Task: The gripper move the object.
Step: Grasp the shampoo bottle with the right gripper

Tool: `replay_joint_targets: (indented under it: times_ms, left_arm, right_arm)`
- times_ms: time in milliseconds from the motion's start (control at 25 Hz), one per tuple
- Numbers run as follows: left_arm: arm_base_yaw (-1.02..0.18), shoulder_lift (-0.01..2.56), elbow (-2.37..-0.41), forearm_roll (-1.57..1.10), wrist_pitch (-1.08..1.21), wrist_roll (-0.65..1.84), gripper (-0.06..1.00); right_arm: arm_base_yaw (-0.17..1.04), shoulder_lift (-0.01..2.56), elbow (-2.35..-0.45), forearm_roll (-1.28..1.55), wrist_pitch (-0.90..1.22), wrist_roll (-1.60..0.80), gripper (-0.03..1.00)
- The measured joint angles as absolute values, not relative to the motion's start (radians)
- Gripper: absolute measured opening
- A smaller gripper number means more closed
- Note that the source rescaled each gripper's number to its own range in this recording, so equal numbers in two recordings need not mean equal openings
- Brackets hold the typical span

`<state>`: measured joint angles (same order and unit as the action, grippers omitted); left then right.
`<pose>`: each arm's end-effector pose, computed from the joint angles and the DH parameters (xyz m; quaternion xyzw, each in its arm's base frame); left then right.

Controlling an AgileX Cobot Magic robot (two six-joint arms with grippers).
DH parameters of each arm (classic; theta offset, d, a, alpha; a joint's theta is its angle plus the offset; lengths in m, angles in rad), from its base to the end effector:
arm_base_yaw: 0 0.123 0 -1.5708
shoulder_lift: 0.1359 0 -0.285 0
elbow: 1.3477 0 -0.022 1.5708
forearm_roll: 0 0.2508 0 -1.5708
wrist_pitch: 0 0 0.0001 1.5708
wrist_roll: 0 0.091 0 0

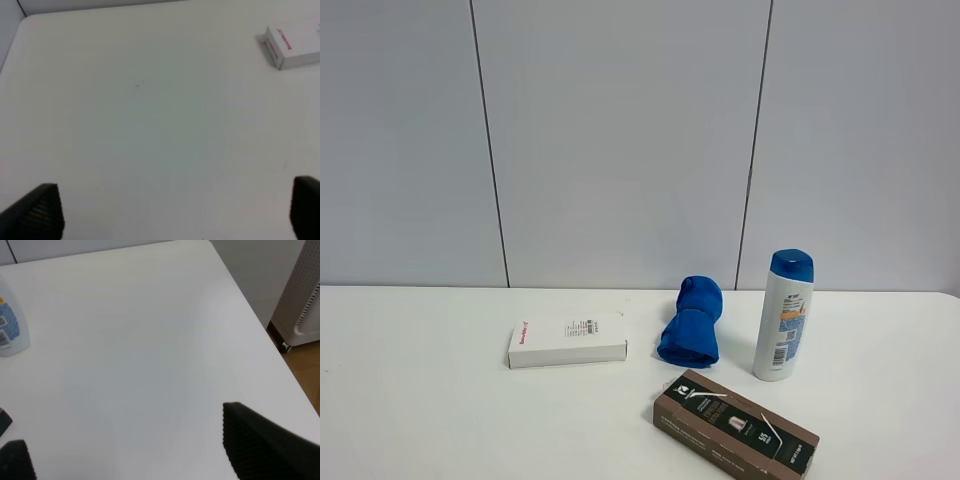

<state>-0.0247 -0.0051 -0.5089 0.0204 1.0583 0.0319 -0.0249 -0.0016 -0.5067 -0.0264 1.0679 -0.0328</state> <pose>-0.0065 0.0018 0.2799 0.0236 0.8486 0.0121 0.5284 -0.0062 -0.0020 0.2786 -0.0028 0.8529 -0.0282 0.5214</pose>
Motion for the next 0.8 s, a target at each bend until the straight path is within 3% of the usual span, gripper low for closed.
replay_joint_targets:
  times_ms: [40,800]
  left_arm:
    - [-0.025,-0.005,-0.509,0.02,1.058,0.032,1.0]
    - [-0.025,-0.005,-0.509,0.02,1.058,0.032,1.0]
  right_arm:
    - [-0.025,-0.002,-0.507,-0.026,1.068,-0.033,0.4]
    - [-0.025,-0.002,-0.507,-0.026,1.068,-0.033,0.4]
